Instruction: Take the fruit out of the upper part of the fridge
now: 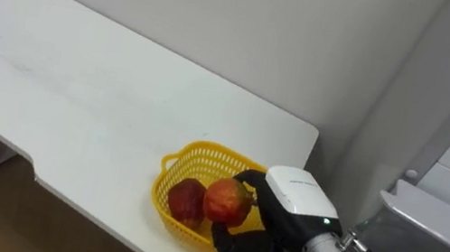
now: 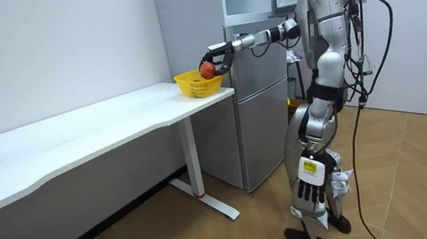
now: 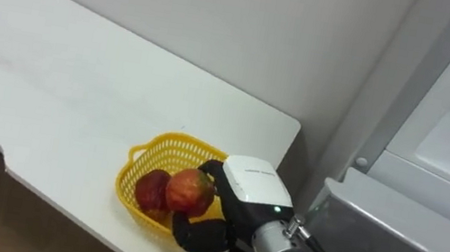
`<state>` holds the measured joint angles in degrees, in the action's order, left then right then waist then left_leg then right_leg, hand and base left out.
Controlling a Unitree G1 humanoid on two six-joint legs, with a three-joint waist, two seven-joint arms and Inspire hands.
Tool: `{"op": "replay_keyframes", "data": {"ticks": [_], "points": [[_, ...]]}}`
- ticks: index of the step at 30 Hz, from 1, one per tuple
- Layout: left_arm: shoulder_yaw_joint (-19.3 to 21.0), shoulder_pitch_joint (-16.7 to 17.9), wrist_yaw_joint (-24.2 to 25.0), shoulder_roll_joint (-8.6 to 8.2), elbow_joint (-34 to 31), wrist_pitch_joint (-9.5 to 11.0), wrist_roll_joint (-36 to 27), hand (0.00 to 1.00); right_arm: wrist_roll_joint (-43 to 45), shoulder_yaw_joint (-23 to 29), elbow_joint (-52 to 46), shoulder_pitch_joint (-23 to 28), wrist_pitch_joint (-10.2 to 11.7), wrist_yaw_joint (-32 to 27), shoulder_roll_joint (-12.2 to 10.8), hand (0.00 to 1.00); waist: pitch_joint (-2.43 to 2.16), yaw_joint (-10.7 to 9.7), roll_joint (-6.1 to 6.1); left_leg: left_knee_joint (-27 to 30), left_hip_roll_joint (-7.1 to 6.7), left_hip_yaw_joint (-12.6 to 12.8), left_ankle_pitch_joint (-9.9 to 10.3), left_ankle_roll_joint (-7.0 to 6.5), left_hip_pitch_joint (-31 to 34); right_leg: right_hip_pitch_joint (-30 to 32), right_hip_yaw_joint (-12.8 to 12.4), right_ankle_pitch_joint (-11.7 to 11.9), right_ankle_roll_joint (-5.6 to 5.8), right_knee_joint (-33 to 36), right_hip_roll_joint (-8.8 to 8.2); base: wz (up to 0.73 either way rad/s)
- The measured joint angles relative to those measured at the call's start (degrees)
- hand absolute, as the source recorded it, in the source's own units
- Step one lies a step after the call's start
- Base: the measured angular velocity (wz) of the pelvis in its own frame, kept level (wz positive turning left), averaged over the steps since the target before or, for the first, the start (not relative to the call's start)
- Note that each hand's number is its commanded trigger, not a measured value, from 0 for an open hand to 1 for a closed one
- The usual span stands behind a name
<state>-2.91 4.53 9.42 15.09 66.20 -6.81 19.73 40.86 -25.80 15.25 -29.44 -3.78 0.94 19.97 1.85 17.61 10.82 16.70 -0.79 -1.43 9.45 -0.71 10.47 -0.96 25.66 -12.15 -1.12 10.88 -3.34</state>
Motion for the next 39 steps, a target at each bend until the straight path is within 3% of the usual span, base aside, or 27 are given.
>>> {"op": "replay_keyframes", "data": {"ticks": [6,7,8,10,16,39], "points": [[0.0,0.0,0.3,-0.02,-0.1,-0.3,1.2,0.0,0.0,0.0,1.0,0.0,0.0,0.0,0.0,1.0,-0.02,0.0,-0.41,0.6,0.02,-0.2,0.0,-0.06,0.0,0.0,0.0,0.0,0.0,0.7,-0.06,0.0],[0.0,0.0,0.2,-0.05,-0.3,-0.3,1.2,0.0,0.1,0.0,1.1,0.0,0.0,0.0,0.0,0.91,-0.04,0.0,-0.52,0.7,0.03,0.0,0.0,-0.08,0.0,0.0,-0.2,0.0,0.0,0.8,-0.08,0.0],[0.0,0.0,0.2,-0.06,-0.4,-0.3,1.2,0.0,0.0,0.0,1.1,0.0,0.0,0.0,0.0,0.42,-0.08,0.0,-0.55,0.8,0.03,0.0,0.0,-0.08,0.1,0.0,-0.2,0.0,0.0,0.8,-0.08,0.0],[0.0,0.1,0.2,-0.14,-0.6,-0.3,1.2,0.0,0.0,0.0,1.1,0.0,0.0,0.0,0.0,0.0,-0.23,0.1,-0.91,0.9,0.03,-0.1,0.0,-0.1,0.0,0.0,-0.3,0.0,0.0,0.9,-0.1,0.0],[0.1,0.7,0.2,-0.17,-1.0,-0.4,1.2,0.0,-0.1,0.0,1.1,0.0,0.0,0.0,0.0,0.0,-0.74,0.1,-1.48,0.9,0.05,0.1,0.0,-0.11,-0.2,-0.3,-0.4,0.0,0.0,0.9,-0.08,0.0],[0.6,0.8,0.7,-0.53,-1.0,-0.3,1.2,0.0,-0.6,0.1,2.4,0.0,0.2,0.0,0.0,0.0,-0.66,0.1,-1.52,0.9,0.02,0.0,0.1,-0.15,-1.1,-1.1,-0.4,0.0,0.02,0.9,-0.21,0.0]]}}
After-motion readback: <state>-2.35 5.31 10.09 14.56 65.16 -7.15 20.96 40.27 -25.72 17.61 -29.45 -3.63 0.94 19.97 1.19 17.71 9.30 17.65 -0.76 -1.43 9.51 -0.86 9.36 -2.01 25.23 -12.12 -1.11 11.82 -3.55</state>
